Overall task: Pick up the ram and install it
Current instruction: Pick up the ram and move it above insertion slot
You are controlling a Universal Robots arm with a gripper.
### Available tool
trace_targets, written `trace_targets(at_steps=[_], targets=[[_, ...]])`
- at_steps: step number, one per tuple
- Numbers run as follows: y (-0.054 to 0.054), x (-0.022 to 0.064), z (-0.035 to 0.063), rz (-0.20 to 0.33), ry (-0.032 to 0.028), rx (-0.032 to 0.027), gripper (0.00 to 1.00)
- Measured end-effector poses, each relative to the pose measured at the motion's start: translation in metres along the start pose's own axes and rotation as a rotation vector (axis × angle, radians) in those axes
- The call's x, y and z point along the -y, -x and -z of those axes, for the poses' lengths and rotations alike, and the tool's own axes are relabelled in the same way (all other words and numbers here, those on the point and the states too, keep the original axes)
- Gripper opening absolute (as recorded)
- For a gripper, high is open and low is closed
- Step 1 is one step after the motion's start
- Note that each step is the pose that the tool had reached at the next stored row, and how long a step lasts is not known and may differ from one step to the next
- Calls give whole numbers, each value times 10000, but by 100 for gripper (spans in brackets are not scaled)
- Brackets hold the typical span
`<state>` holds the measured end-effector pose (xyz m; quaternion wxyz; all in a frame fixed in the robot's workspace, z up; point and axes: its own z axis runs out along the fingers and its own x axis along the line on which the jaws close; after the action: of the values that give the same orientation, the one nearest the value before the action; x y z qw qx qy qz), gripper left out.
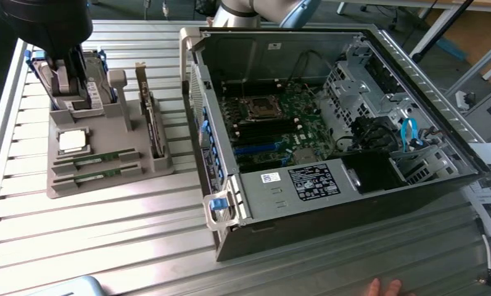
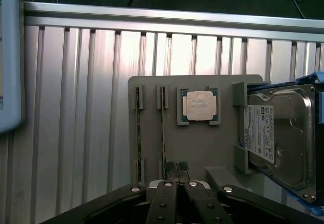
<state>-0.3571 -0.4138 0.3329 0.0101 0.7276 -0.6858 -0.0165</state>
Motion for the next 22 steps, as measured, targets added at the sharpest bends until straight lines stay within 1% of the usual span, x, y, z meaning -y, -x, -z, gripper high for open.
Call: trace_targets(at_steps=[4, 9, 11, 15, 22], targets=[[0, -1, 0, 0, -1, 0, 11], [0, -1, 0, 35, -35, -4, 11], [0, -1, 0, 60, -62, -7, 11], [0, 0, -1, 159, -138, -13, 11], [-5, -2, -1, 168, -141, -14, 11]])
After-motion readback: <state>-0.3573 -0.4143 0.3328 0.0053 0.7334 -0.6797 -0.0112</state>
